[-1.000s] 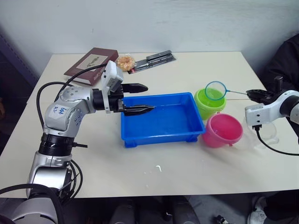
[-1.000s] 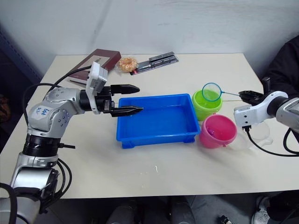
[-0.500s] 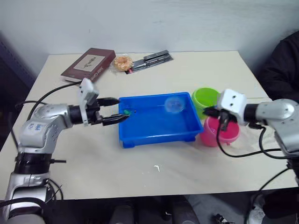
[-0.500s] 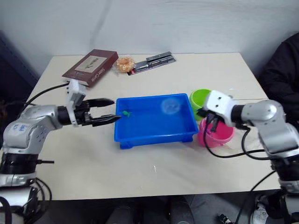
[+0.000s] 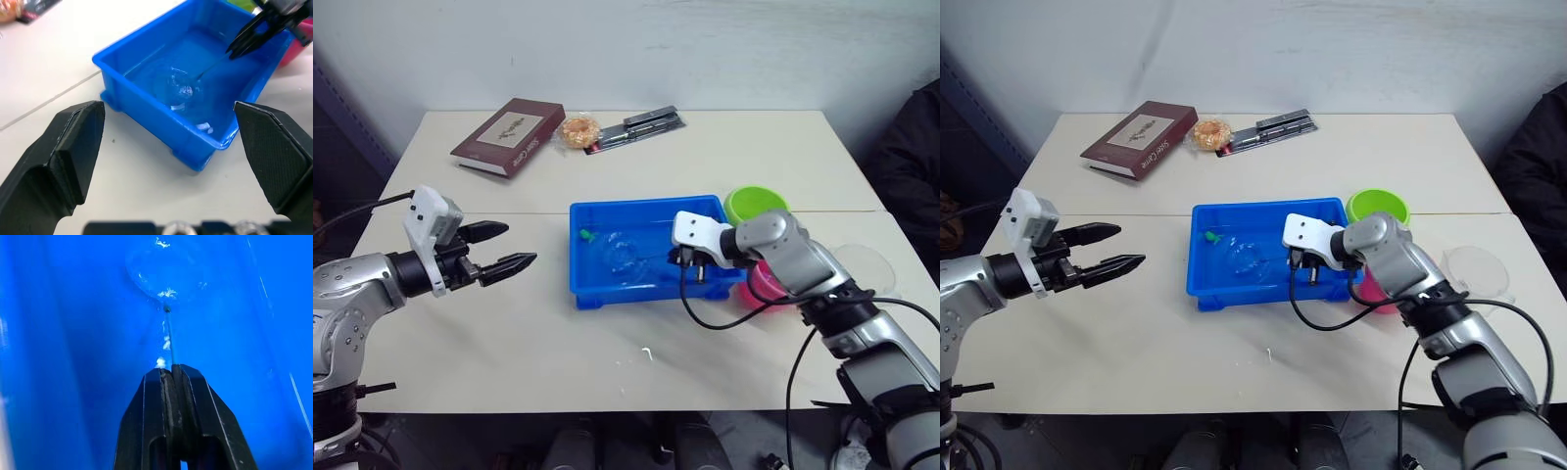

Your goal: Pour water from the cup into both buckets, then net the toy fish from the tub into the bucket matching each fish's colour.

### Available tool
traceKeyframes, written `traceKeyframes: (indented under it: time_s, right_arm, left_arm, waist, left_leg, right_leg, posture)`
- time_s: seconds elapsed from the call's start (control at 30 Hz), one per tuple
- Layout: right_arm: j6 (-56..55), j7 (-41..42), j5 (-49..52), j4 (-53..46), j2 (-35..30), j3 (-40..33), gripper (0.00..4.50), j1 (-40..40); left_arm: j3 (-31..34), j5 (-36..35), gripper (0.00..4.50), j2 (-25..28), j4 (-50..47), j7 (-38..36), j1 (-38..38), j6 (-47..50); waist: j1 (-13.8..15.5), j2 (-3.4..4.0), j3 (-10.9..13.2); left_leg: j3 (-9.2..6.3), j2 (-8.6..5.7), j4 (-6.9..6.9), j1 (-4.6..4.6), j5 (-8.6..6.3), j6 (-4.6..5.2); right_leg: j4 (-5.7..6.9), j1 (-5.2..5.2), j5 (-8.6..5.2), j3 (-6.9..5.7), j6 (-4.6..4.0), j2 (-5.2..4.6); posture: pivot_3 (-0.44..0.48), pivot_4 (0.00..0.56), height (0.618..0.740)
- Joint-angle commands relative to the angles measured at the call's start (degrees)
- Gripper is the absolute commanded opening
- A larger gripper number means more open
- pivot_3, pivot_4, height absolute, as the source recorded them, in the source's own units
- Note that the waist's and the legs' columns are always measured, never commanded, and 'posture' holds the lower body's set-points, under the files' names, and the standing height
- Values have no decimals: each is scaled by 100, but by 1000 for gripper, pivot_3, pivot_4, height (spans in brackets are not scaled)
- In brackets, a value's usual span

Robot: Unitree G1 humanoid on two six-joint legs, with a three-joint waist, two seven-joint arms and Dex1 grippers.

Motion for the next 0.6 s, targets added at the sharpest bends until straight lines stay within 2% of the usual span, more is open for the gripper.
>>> traceKeyframes:
  time_s: [0.03,0.2,0.6]
  right_arm:
    - [-292,-119,-141,435,381,-72,0,-213]
    - [-514,-567,-215,1045,1078,-284,0,-521]
    - [-449,-636,246,681,1296,-1060,0,-195]
  left_arm:
    - [305,-179,4489,80,-342,172,98,71]
    - [443,-305,4489,99,-535,294,242,139]
    - [232,-357,4489,258,-262,237,-33,-1]
  waist:
    - [-39,0,0]
    - [-142,0,0]
    - [-146,0,0]
  left_leg:
    - [0,0,0,0,0,0]
    - [-1,0,0,1,2,-4]
    - [-4,2,-3,1,1,-8]
  right_leg:
    - [0,0,0,0,0,0]
    - [6,-1,0,-1,0,1]
    - [7,-2,-3,-3,-5,2]
  posture:
    - [0,150,740]
    - [0,150,740]
    - [0,150,740]
